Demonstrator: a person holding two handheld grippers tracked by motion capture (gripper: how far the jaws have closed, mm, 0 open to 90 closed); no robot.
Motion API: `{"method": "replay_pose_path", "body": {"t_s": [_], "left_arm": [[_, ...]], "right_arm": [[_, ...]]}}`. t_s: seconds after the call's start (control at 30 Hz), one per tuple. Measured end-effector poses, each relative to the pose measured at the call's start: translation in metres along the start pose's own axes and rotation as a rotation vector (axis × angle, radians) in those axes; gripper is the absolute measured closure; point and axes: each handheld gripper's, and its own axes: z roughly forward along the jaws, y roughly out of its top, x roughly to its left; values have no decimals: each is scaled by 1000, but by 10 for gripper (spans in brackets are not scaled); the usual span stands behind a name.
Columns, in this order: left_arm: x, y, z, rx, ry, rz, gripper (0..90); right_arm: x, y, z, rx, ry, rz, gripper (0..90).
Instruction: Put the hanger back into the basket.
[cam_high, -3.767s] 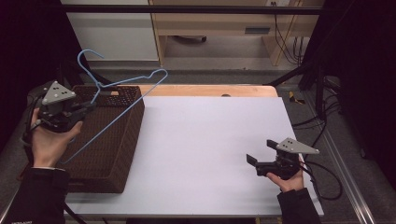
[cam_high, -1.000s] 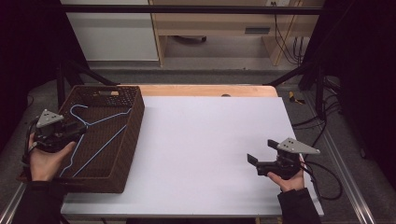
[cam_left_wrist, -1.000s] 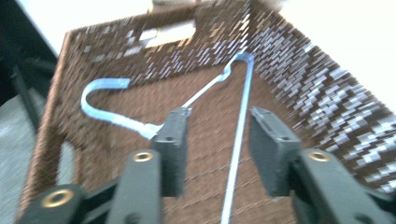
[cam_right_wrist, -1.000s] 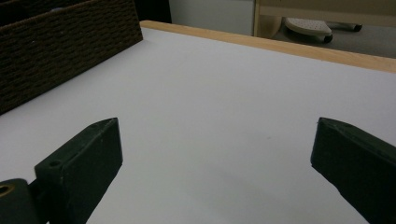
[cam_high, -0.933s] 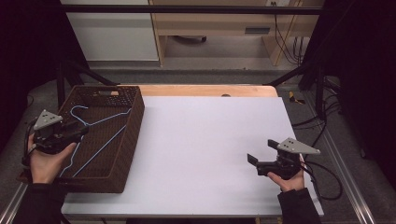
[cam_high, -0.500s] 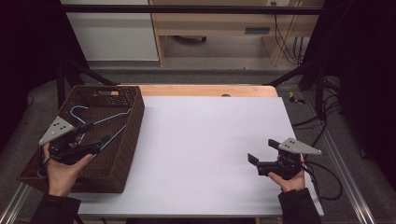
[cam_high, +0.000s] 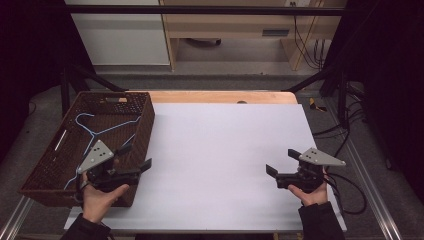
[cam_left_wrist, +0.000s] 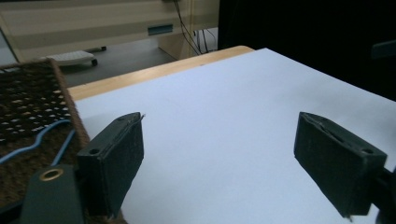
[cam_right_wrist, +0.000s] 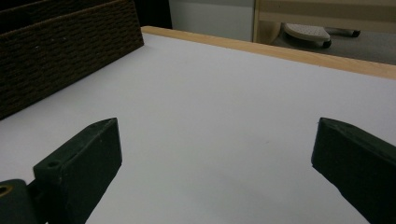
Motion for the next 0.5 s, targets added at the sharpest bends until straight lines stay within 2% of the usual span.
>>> {"method": "replay_pose_path", "body": {"t_s": [0.2,0.3,0.5], "left_arm": [[-10,-15,14,13,-26,8,136],[-14,-22,20,33,-24,18,122],[-17,-31,27,62,-34,14,117]], "right_arm": [[0,0,-1,0,-1,-6,21],[0,0,-1,-4,2,-3,21],[0,0,-2,-4,0,-6,21]]}}
